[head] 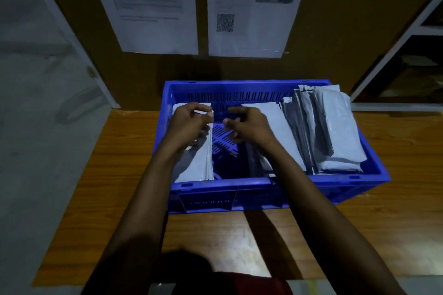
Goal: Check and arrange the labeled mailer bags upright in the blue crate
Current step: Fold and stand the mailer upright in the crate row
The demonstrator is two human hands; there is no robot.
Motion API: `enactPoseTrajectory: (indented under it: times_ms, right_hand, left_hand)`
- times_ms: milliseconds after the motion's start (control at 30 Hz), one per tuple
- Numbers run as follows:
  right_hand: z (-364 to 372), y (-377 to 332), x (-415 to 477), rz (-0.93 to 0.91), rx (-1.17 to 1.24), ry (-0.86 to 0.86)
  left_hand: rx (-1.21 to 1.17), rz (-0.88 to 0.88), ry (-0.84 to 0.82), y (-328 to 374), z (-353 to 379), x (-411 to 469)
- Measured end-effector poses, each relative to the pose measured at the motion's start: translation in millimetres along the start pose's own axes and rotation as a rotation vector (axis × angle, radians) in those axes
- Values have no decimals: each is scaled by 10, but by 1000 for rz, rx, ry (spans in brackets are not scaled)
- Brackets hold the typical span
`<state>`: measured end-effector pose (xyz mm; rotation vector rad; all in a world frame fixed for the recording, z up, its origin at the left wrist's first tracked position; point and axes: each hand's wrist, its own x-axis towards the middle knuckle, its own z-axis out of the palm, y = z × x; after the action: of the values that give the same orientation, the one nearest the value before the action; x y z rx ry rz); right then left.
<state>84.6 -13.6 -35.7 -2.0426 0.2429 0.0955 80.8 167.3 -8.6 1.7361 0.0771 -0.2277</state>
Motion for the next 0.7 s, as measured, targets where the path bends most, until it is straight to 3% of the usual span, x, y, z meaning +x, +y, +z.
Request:
enactPoseTrajectory:
  times_ms: [67, 167, 333, 533, 700]
  right_hand:
    - [-212, 36, 5, 8, 31, 69]
    - [-528, 98, -38, -41, -265, 186]
    - [-664, 174, -277, 3, -659, 80]
    - [-522, 298, -475, 138, -818, 18]
    - [-566, 370, -519, 151, -727, 34]
  left_hand:
    - [31, 32, -40, 30, 101, 44]
    - [58, 35, -78, 44, 271, 119]
    - [154, -26, -142, 18, 576, 225]
    - [173, -110, -217, -55, 749, 316]
    - [166, -179, -263, -123, 782, 310]
